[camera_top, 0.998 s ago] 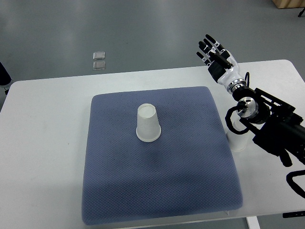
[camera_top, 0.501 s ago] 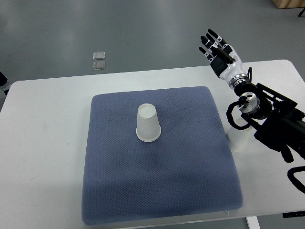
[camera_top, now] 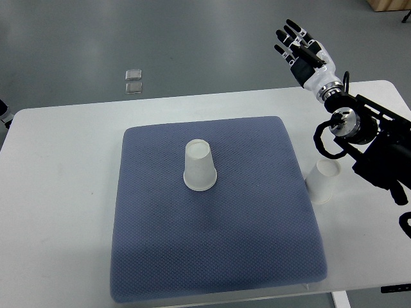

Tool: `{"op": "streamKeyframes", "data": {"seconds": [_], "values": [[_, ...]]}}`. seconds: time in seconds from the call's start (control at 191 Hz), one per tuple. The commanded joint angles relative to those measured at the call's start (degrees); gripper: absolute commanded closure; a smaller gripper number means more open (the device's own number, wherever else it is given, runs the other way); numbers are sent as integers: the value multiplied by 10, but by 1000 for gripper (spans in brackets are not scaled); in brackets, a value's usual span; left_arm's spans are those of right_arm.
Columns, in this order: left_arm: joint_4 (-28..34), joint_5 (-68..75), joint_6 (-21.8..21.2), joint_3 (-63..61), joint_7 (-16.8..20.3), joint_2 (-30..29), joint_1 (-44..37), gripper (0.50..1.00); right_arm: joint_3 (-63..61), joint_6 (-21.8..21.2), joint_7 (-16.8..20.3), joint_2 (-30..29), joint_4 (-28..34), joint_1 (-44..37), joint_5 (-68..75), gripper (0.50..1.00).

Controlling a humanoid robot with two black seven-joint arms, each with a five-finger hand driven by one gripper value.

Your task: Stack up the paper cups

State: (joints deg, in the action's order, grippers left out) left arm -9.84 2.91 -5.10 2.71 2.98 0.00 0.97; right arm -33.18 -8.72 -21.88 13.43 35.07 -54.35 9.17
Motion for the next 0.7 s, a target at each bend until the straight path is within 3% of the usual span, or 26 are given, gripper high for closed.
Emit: {"op": "streamKeyframes", "data": {"seconds": [0.0, 0.162, 0.387, 0.564, 0.695], "values": [[0, 0, 0, 0, 0, 0, 0, 500, 0, 3, 1, 30, 26, -6, -43, 589], [0, 0, 0, 0, 0, 0, 0, 500, 3, -17, 6, 94, 75, -7, -111, 589], [0, 0, 0, 0, 0, 0, 0, 500, 59, -89, 55, 201, 134, -23, -209, 589], [0, 0, -1, 0, 0, 0, 0, 500, 132, -143, 61, 267, 136, -58, -339, 589], [0, 0, 0, 0, -1, 0, 0, 500, 156, -155, 55, 303, 137, -69, -430, 589]]}}
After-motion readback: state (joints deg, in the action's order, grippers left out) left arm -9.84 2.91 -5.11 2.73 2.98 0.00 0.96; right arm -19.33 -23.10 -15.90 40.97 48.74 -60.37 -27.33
